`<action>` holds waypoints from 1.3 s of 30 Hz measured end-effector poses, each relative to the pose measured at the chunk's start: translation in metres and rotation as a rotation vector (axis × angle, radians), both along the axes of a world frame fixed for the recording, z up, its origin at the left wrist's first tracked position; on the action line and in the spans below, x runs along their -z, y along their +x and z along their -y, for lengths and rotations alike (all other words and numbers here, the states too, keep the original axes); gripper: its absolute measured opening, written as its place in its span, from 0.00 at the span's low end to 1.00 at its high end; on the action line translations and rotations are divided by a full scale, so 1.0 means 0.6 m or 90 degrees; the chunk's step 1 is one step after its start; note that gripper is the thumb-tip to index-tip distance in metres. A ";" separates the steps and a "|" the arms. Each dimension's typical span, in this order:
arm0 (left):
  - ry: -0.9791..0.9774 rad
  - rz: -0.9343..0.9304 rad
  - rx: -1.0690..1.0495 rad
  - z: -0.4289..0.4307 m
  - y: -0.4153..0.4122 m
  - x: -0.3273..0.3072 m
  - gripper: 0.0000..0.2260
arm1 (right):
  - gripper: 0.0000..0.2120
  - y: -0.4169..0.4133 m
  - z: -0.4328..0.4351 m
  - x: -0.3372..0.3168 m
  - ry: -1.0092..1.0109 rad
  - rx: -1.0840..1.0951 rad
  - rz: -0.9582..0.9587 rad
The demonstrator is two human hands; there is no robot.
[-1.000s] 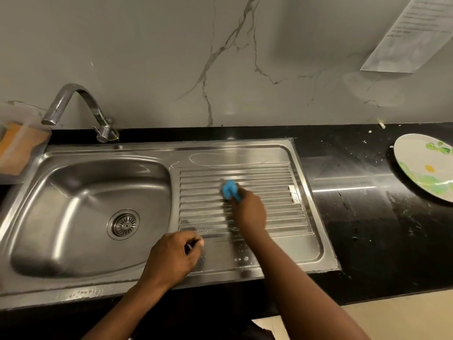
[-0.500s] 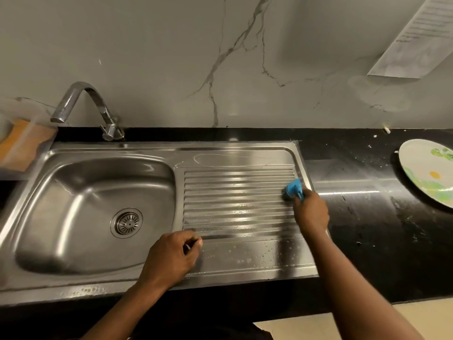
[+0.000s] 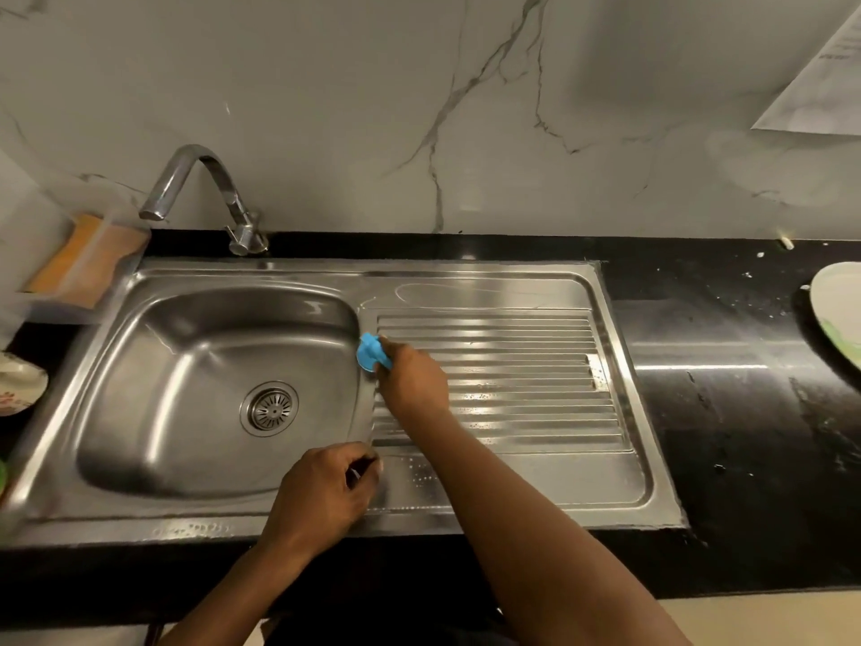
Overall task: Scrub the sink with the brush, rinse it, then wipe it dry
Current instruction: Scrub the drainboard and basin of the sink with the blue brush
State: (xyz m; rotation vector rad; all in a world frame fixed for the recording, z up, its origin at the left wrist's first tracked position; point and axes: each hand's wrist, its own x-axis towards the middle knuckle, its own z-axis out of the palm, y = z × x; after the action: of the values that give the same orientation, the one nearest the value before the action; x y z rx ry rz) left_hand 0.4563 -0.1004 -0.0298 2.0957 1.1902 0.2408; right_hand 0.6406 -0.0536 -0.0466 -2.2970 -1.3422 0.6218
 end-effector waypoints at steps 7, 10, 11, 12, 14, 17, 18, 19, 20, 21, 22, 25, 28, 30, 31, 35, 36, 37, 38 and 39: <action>0.001 0.011 0.011 -0.005 0.015 0.006 0.04 | 0.14 0.172 0.108 0.010 0.033 0.185 0.036; -0.001 0.018 0.023 -0.006 0.020 0.003 0.03 | 0.10 0.289 0.185 0.001 0.020 0.319 0.067; -0.004 0.020 0.027 -0.005 0.020 0.003 0.03 | 0.11 0.320 0.203 -0.003 0.010 0.362 0.071; -0.006 0.022 0.027 -0.004 0.020 0.003 0.03 | 0.12 0.343 0.214 -0.009 -0.002 0.397 0.075; -0.005 0.022 0.021 -0.004 0.020 0.003 0.03 | 0.14 0.353 0.210 -0.015 -0.008 0.438 0.057; 0.002 0.021 0.008 -0.005 0.019 0.005 0.03 | 0.10 0.280 0.157 -0.017 0.030 0.396 0.027; 0.000 0.021 0.004 -0.004 0.018 0.006 0.03 | 0.09 0.241 0.133 -0.012 0.036 0.365 0.015; -0.002 0.019 0.000 -0.004 0.017 0.006 0.04 | 0.10 0.199 0.108 -0.005 0.039 0.326 0.004; -0.003 0.018 -0.002 -0.004 0.017 0.005 0.04 | 0.12 0.155 0.083 -0.001 0.037 0.282 -0.015; -0.003 0.017 -0.004 -0.004 0.016 0.004 0.04 | 0.14 0.113 0.057 0.004 0.036 0.234 -0.031; -0.004 0.018 -0.006 -0.004 0.016 0.003 0.04 | 0.18 0.074 0.033 0.004 0.031 0.178 -0.041; -0.013 0.017 -0.016 -0.009 0.016 -0.004 0.04 | 0.26 0.011 -0.013 -0.011 -0.006 0.054 -0.024; 0.000 0.019 -0.027 -0.017 0.016 -0.004 0.03 | 0.24 0.039 -0.004 -0.006 -0.001 0.056 -0.025; 0.004 0.023 -0.022 -0.018 0.018 -0.002 0.04 | 0.20 0.095 0.030 0.005 0.015 0.116 -0.040; 0.001 0.024 -0.015 -0.019 0.019 -0.001 0.04 | 0.16 0.130 0.050 0.010 0.025 0.154 -0.035; 0.000 0.020 -0.001 -0.022 0.027 0.002 0.04 | 0.10 0.287 0.152 0.000 0.028 0.307 0.020; 0.002 0.021 0.002 -0.022 0.029 0.002 0.04 | 0.11 0.324 0.175 -0.009 0.015 0.347 0.035; 0.003 0.023 0.005 -0.022 0.031 0.001 0.04 | 0.12 0.355 0.193 -0.015 0.001 0.387 0.050; 0.002 0.025 0.006 -0.023 0.032 0.001 0.05 | 0.13 0.377 0.204 -0.019 -0.013 0.415 0.067; 0.001 0.026 0.006 -0.023 0.034 0.000 0.05 | 0.15 0.389 0.206 -0.019 -0.024 0.427 0.082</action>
State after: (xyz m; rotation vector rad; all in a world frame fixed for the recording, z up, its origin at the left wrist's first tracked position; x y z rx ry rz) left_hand 0.4764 -0.0865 -0.0300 2.0873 1.1569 0.2784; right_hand 0.8739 -0.1774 -0.0354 -2.6334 -0.5290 0.2766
